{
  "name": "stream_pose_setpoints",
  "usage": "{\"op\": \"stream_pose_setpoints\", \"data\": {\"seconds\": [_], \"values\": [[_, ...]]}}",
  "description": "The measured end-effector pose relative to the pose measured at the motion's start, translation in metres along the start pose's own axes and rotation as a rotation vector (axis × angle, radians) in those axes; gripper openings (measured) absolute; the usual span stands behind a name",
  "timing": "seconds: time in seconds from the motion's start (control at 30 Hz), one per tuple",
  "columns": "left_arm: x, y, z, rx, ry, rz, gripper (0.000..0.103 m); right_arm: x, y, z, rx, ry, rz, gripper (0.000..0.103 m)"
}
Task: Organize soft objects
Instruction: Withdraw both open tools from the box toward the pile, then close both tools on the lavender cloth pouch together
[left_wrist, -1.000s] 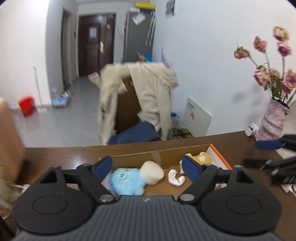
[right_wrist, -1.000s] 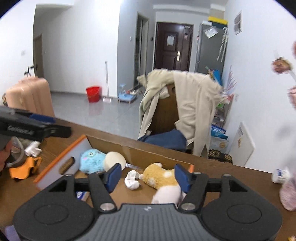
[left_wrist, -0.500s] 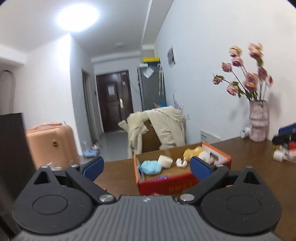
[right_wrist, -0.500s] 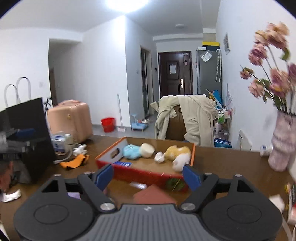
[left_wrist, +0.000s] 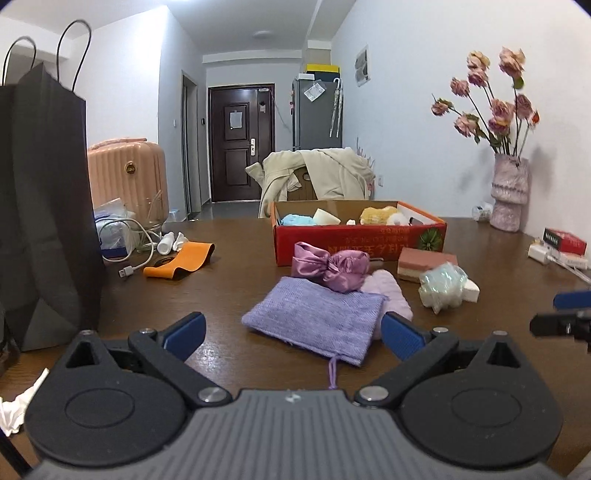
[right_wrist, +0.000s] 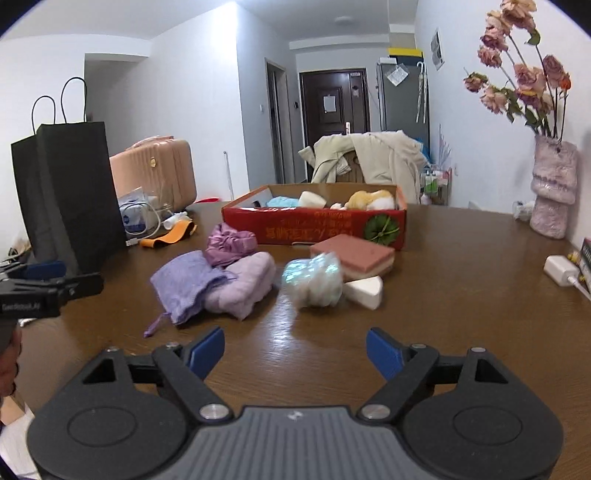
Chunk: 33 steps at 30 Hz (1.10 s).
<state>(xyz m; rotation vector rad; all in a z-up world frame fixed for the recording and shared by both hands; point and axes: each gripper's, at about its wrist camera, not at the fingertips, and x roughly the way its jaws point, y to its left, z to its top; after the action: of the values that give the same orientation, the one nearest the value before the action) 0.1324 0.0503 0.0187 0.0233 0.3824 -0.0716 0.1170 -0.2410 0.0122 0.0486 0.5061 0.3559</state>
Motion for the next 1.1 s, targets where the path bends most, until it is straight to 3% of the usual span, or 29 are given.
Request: {"op": "stream_pose_setpoints", "data": {"seconds": [0.2, 0.3, 0.37, 0.47, 0.53, 0.63, 0.67, 0.73, 0.77, 0.9, 1.1], "values": [[0.06, 0.028, 0.013, 0.009, 0.044, -0.106, 0.103, 0.028, 0.032, 0.005, 0.041, -0.016, 0.047, 0.078], [0.109, 0.046, 0.019, -0.031, 0.127, -0.195, 0.103, 0.052, 0.047, 0.008, 0.061, 0.019, 0.091, 0.074], [0.136, 0.055, 0.02, -0.058, 0.188, -0.181, 0.103, 0.068, 0.056, 0.009, 0.069, 0.044, 0.105, 0.073], [0.16, 0.071, 0.02, -0.122, 0.195, -0.251, 0.102, 0.089, 0.064, 0.012, 0.081, 0.06, 0.113, 0.071], [0.171, 0.083, 0.019, -0.197, 0.21, -0.343, 0.099, 0.107, 0.065, 0.015, 0.125, 0.075, 0.134, 0.07], [0.184, 0.094, 0.015, -0.285, 0.281, -0.421, 0.083, 0.136, 0.063, 0.014, 0.234, 0.13, 0.184, 0.067], [0.184, 0.096, 0.014, -0.284, 0.288, -0.41, 0.074, 0.145, 0.063, 0.014, 0.26, 0.139, 0.201, 0.065], [0.182, 0.097, 0.012, -0.283, 0.285, -0.408, 0.066, 0.156, 0.063, 0.015, 0.3, 0.133, 0.191, 0.058], [0.18, 0.097, 0.012, -0.29, 0.286, -0.426, 0.055, 0.161, 0.062, 0.016, 0.311, 0.129, 0.187, 0.057], [0.16, 0.097, 0.007, -0.308, 0.285, -0.421, 0.046, 0.164, 0.063, 0.015, 0.351, 0.149, 0.227, 0.014], [0.084, 0.073, -0.012, -0.299, 0.25, -0.334, 0.042, 0.112, 0.071, 0.008, 0.23, 0.158, 0.245, 0.009]]}}
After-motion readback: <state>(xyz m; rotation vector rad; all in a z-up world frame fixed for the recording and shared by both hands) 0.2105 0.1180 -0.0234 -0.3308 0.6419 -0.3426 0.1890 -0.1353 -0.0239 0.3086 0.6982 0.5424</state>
